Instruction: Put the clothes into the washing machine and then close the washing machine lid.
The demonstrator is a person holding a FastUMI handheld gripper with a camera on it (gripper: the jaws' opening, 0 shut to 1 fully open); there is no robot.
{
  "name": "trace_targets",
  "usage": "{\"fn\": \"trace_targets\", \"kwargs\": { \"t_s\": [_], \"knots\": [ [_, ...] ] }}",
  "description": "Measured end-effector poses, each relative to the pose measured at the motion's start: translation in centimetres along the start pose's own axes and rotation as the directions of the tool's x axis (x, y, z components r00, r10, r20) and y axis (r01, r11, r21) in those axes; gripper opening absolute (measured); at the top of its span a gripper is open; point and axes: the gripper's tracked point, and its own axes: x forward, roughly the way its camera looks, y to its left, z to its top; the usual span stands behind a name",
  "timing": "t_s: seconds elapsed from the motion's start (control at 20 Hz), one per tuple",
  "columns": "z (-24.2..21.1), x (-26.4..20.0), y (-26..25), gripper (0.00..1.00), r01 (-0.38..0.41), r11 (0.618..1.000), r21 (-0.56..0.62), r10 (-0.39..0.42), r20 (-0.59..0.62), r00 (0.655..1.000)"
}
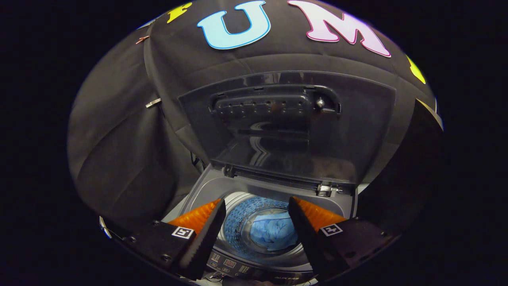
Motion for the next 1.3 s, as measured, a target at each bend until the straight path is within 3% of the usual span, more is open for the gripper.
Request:
{"fn": "trace_targets", "kwargs": {
  "t_s": [0.45,1.0,1.3],
  "knots": [
    [2.0,-3.0,2.4,0.99,-0.040,0.999,-0.011,0.040,0.059,0.997],
    [13.4,-11.9,4.2,0.99,-0.022,0.999,-0.040,0.032,0.284,0.958],
    [19.2,-9.7,1.8,0.99,0.030,0.999,-0.032,-0.018,0.327,0.945]
  ]
}}
